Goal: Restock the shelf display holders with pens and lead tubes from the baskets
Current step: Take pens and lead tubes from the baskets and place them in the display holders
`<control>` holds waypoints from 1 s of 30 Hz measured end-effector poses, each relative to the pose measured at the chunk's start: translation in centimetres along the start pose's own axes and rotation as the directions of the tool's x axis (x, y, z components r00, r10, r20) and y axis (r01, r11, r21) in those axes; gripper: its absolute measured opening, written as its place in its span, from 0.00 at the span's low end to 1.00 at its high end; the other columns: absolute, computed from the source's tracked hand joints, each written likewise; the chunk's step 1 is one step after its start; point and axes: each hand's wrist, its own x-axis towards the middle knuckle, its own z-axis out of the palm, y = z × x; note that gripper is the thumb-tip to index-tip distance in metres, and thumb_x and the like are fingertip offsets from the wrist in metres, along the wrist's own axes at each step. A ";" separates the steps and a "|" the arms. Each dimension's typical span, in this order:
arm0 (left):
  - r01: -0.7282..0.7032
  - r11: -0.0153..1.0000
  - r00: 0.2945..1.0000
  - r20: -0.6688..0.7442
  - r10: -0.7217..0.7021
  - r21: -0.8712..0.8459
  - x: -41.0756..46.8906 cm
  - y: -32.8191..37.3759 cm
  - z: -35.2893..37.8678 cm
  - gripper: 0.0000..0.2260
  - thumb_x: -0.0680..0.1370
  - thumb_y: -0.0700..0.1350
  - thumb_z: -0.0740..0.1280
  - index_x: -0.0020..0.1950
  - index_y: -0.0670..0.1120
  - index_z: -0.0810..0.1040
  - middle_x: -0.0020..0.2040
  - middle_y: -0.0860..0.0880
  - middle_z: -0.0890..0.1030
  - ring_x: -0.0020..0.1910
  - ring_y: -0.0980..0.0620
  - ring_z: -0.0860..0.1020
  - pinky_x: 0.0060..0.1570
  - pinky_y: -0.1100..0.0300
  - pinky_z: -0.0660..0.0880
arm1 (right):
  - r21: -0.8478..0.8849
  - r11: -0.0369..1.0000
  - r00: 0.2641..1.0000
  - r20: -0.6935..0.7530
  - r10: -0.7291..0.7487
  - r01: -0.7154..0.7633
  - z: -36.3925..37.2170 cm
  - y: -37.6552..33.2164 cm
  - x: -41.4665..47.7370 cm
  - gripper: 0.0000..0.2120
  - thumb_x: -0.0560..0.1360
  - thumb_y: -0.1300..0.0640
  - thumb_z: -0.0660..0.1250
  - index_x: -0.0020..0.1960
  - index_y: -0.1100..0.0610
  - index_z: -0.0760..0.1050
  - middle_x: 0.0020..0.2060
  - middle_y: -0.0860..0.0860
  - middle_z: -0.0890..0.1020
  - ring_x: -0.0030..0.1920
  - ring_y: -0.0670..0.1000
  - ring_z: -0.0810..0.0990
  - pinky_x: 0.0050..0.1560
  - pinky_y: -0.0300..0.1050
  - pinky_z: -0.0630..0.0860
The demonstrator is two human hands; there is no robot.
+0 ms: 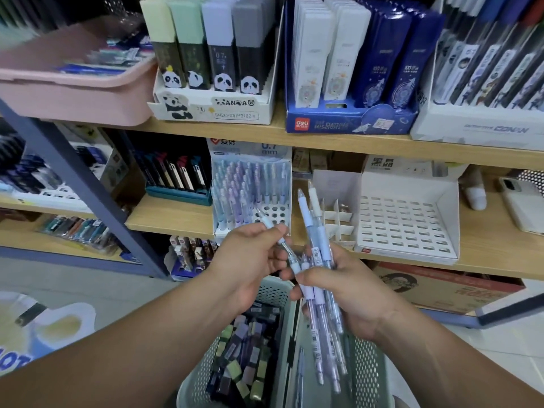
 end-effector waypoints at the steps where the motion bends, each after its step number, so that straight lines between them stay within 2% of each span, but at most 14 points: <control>1: -0.012 1.000 1.000 -0.013 0.012 -0.006 0.2 0.0 0.0 0.09 0.80 0.42 0.69 0.54 0.36 0.81 0.41 0.44 0.83 0.31 0.52 0.75 0.37 0.55 0.77 | 0.007 1.000 1.000 -0.024 -0.019 0.019 0.0 0.0 0.1 0.19 0.75 0.72 0.67 0.61 0.54 0.77 0.51 0.62 0.85 0.42 0.59 0.85 0.32 0.46 0.78; 5: -0.058 0.997 0.994 -0.085 0.062 0.053 0.9 -0.3 -0.2 0.09 0.81 0.44 0.69 0.48 0.39 0.82 0.41 0.41 0.82 0.31 0.51 0.75 0.43 0.51 0.77 | 0.004 0.996 0.994 -0.067 -0.085 0.086 0.5 0.3 0.5 0.19 0.75 0.74 0.66 0.63 0.59 0.77 0.54 0.62 0.84 0.48 0.62 0.86 0.34 0.41 0.80; 8: -0.098 0.995 0.974 -0.204 0.098 0.009 1.5 0.3 -0.9 0.07 0.82 0.44 0.67 0.50 0.40 0.81 0.39 0.45 0.83 0.28 0.54 0.75 0.36 0.58 0.78 | -0.034 0.998 0.995 -0.088 -0.053 0.051 0.6 0.8 0.7 0.19 0.75 0.73 0.66 0.63 0.58 0.74 0.55 0.59 0.85 0.46 0.63 0.87 0.33 0.41 0.79; 10: -0.125 0.991 0.962 -0.250 0.110 -0.045 1.9 1.1 -1.7 0.06 0.83 0.43 0.66 0.52 0.41 0.80 0.40 0.46 0.83 0.29 0.55 0.75 0.32 0.60 0.78 | -0.053 0.998 0.993 -0.109 -0.039 0.034 0.3 0.9 0.7 0.18 0.76 0.72 0.66 0.62 0.56 0.72 0.52 0.57 0.86 0.45 0.62 0.87 0.34 0.44 0.78; 13: -0.155 0.985 0.970 -0.202 0.137 -0.073 2.1 1.7 -2.6 0.07 0.83 0.43 0.65 0.53 0.40 0.80 0.40 0.46 0.83 0.30 0.55 0.76 0.32 0.61 0.78 | -0.055 0.998 0.994 -0.105 -0.038 0.033 -0.3 0.8 0.7 0.17 0.75 0.71 0.67 0.59 0.55 0.72 0.49 0.59 0.86 0.41 0.59 0.86 0.35 0.45 0.78; 16: -0.169 0.978 0.974 -0.171 0.148 -0.119 2.0 1.8 -2.6 0.08 0.83 0.44 0.66 0.53 0.40 0.81 0.41 0.46 0.83 0.32 0.53 0.78 0.36 0.60 0.80 | -0.047 0.996 0.991 -0.109 -0.076 0.071 -0.7 0.7 0.7 0.15 0.75 0.70 0.68 0.56 0.56 0.73 0.48 0.59 0.86 0.38 0.57 0.83 0.36 0.46 0.78; 19: -0.191 0.964 0.976 -0.142 0.167 -0.185 2.0 2.0 -2.6 0.07 0.82 0.43 0.66 0.50 0.40 0.80 0.39 0.50 0.84 0.35 0.52 0.81 0.41 0.58 0.81 | -0.008 0.991 0.971 -0.196 -0.136 0.137 -0.9 0.5 0.9 0.13 0.74 0.69 0.69 0.53 0.55 0.74 0.46 0.58 0.86 0.37 0.55 0.82 0.35 0.49 0.77; 22: -0.169 0.956 0.986 -0.047 0.162 -0.240 1.5 2.0 -2.3 0.07 0.81 0.41 0.67 0.55 0.39 0.80 0.37 0.46 0.82 0.39 0.49 0.84 0.42 0.57 0.82 | 0.030 0.983 0.930 -0.332 -0.160 0.180 -1.3 0.3 1.1 0.12 0.75 0.69 0.70 0.53 0.56 0.75 0.46 0.58 0.86 0.38 0.56 0.84 0.36 0.50 0.79; 25: -0.137 0.972 0.990 -0.002 0.139 -0.191 1.0 1.4 -2.1 0.06 0.79 0.37 0.69 0.55 0.41 0.77 0.38 0.43 0.84 0.42 0.45 0.86 0.40 0.58 0.82 | 0.083 0.975 0.905 -0.394 -0.159 0.208 -1.6 0.1 1.1 0.14 0.75 0.67 0.73 0.56 0.56 0.74 0.50 0.60 0.85 0.43 0.59 0.87 0.33 0.49 0.80; 28: -0.112 0.986 0.994 -0.003 0.112 -0.122 0.9 1.1 -2.3 0.09 0.74 0.35 0.73 0.49 0.41 0.75 0.41 0.40 0.85 0.43 0.42 0.86 0.38 0.58 0.81 | 0.134 0.966 0.915 -0.371 -0.157 0.220 -1.5 -0.1 1.0 0.14 0.75 0.63 0.74 0.57 0.55 0.74 0.52 0.59 0.85 0.45 0.61 0.87 0.32 0.48 0.80; 30: -0.112 0.993 0.993 0.038 0.113 -0.035 0.8 1.2 -2.6 0.11 0.67 0.38 0.77 0.43 0.42 0.77 0.44 0.37 0.85 0.42 0.42 0.86 0.36 0.58 0.81 | 0.140 0.964 0.915 -0.369 -0.162 0.228 -1.5 -0.2 1.0 0.14 0.75 0.63 0.74 0.58 0.56 0.74 0.50 0.58 0.86 0.45 0.61 0.87 0.33 0.47 0.80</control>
